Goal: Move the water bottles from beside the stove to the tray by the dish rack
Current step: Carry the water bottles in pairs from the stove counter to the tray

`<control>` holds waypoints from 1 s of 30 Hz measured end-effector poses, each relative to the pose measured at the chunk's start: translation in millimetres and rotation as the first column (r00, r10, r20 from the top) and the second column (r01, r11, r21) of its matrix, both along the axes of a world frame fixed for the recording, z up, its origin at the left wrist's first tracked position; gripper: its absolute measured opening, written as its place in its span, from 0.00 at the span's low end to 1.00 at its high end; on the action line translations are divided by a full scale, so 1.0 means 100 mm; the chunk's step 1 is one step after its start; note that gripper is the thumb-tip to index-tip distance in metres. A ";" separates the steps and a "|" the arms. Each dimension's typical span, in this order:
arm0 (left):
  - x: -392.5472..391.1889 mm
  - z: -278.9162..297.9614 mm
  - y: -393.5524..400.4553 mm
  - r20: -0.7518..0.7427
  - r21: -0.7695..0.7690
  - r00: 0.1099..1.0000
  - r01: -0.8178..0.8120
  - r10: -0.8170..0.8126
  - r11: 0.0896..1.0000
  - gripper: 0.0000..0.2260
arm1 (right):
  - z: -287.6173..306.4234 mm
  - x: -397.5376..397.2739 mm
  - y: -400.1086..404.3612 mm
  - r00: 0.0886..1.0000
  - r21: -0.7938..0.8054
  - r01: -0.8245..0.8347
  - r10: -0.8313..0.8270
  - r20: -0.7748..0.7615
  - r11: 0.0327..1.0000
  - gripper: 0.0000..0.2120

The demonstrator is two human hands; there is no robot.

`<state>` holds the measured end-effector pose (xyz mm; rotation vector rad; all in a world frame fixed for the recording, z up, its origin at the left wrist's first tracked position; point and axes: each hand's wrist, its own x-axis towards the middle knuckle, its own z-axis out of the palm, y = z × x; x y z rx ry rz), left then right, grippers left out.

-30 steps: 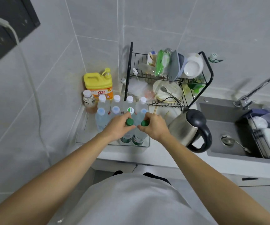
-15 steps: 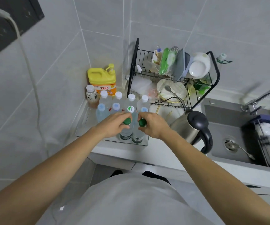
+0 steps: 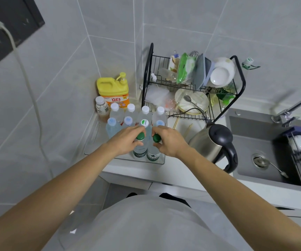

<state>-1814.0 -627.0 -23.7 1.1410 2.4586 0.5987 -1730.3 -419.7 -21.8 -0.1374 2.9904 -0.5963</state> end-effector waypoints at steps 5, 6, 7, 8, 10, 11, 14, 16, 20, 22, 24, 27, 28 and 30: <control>0.02 0.02 0.03 -0.009 -0.005 1.000 -0.014 0.014 1.000 0.13 | -0.01 0.04 -0.04 1.000 -0.005 0.027 -0.027 0.007 1.000 0.15; 0.02 0.02 0.03 -0.017 -0.009 1.000 -0.021 0.021 1.000 0.12 | -0.01 0.04 -0.06 0.999 0.004 0.028 -0.028 0.015 1.000 0.15; 0.02 0.02 0.03 -0.022 -0.014 0.999 -0.027 0.026 1.000 0.12 | 0.00 0.05 -0.07 0.999 0.013 0.027 -0.027 0.022 1.000 0.14; 0.02 0.02 0.03 -0.020 -0.017 0.999 -0.031 0.030 0.999 0.12 | 0.00 0.04 -0.08 0.999 0.019 0.020 -0.021 0.027 1.000 0.14; 0.02 0.02 0.02 -0.010 -0.023 1.000 -0.028 0.027 0.999 0.13 | 0.00 0.03 -0.08 1.000 0.036 -0.001 0.000 0.029 0.999 0.13; 0.02 0.03 0.03 -0.002 -0.027 1.000 -0.023 0.023 0.999 0.13 | 0.00 0.02 -0.07 1.000 0.047 -0.012 0.010 0.029 0.999 0.13; 0.01 0.05 0.05 0.006 -0.039 1.000 -0.012 0.012 0.999 0.13 | -0.01 0.00 -0.05 0.999 0.066 -0.047 0.045 0.030 0.997 0.13; 0.00 0.05 0.07 0.003 -0.046 1.000 -0.004 0.004 0.999 0.13 | 0.00 0.00 -0.05 0.997 0.071 -0.065 0.063 0.033 0.995 0.13; -0.02 0.06 0.07 0.007 -0.063 1.000 -0.007 0.007 0.998 0.12 | 0.00 -0.01 -0.04 0.997 0.065 -0.068 0.066 0.031 0.996 0.14; -0.02 0.06 0.07 0.006 -0.070 1.000 -0.008 0.008 0.998 0.12 | 0.00 -0.02 -0.03 0.997 0.066 -0.069 0.066 0.036 0.995 0.14; -0.02 0.06 0.08 0.005 -0.074 1.000 -0.010 0.011 0.997 0.12 | 0.01 -0.03 -0.03 0.997 0.065 -0.070 0.067 0.043 0.995 0.14; -0.01 0.07 0.08 0.002 -0.081 1.000 -0.009 0.010 0.997 0.12 | 0.02 -0.04 -0.03 0.997 0.066 -0.060 0.056 0.051 0.996 0.13; 0.00 0.08 0.08 0.002 -0.084 1.000 -0.010 0.011 0.996 0.12 | 0.03 -0.04 -0.03 0.997 0.070 -0.058 0.055 0.055 0.996 0.13; 0.01 0.09 0.07 0.001 -0.085 1.000 -0.014 0.014 0.996 0.12 | 0.03 -0.04 -0.03 0.997 0.075 -0.058 0.053 0.062 0.995 0.13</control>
